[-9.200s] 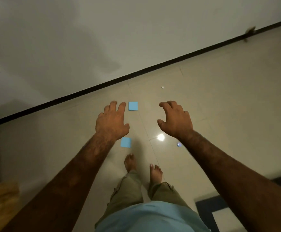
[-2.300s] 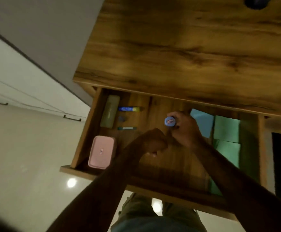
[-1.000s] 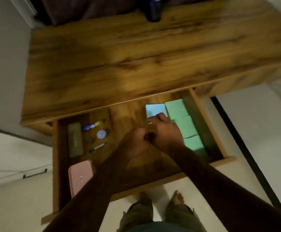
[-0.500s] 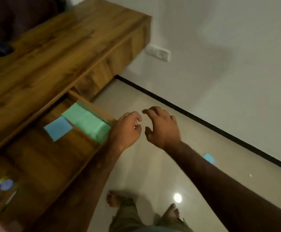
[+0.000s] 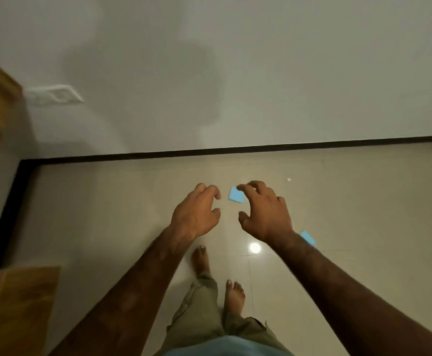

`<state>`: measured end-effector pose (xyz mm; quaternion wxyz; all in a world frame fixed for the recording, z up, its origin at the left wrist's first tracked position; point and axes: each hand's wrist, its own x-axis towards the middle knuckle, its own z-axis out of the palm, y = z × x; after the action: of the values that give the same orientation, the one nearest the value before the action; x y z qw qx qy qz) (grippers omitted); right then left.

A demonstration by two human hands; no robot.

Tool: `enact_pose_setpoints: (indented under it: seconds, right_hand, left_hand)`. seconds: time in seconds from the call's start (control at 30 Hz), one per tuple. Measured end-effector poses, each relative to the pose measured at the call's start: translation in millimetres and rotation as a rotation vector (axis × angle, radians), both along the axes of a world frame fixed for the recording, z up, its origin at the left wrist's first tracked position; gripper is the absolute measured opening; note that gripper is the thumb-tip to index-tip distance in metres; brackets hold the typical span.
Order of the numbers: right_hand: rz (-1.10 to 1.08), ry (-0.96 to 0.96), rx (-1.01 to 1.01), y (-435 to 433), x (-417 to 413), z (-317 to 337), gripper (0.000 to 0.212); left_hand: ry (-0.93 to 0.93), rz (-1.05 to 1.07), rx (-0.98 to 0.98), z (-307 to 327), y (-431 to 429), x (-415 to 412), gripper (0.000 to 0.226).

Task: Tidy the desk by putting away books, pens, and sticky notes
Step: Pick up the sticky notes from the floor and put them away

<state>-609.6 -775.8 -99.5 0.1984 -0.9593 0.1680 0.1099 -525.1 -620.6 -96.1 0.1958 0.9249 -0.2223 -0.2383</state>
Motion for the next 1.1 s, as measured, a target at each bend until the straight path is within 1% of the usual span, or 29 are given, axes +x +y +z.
enact_pose_setpoints:
  seconds: [0.13,0.27,0.43,0.57,0.73,0.97,1.1]
  right_hand:
    - [-0.122,0.067,0.002,-45.3,6.0,-21.3,0.066]
    - [-0.222,0.112,0.01,-83.9,31.6,-47.3,0.067]
    - [-0.303,0.152,0.065,-122.2,61.2,-94.0,0.067]
    - [-0.338,0.186,0.133,-144.7,73.0,-145.1,0.067]
    - [-0.306,0.222,0.173,-167.4,87.4,-250.6,0.069]
    - [-0.286,0.245,0.194,-186.1,113.3,-450.2,0.07]
    - [-0.28,0.248,0.188,-189.9,127.4,-555.6,0.068]
  left_hand:
    - [0.026,-0.115,0.033,-26.8,-46.5,27.6,0.033]
    - [0.057,-0.232,0.088,-62.5,-90.7,67.4,0.036]
    - [0.067,-0.328,0.134,-112.0,-142.3,109.4,0.039]
    - [0.084,-0.343,0.188,-164.2,-179.9,129.9,0.042]
    - [0.063,-0.365,0.236,-265.4,-215.0,148.2,0.046]
    - [0.061,-0.361,0.289,-456.9,-228.4,163.6,0.056]
    - [0.104,-0.388,0.34,-564.4,-230.4,175.5,0.056]
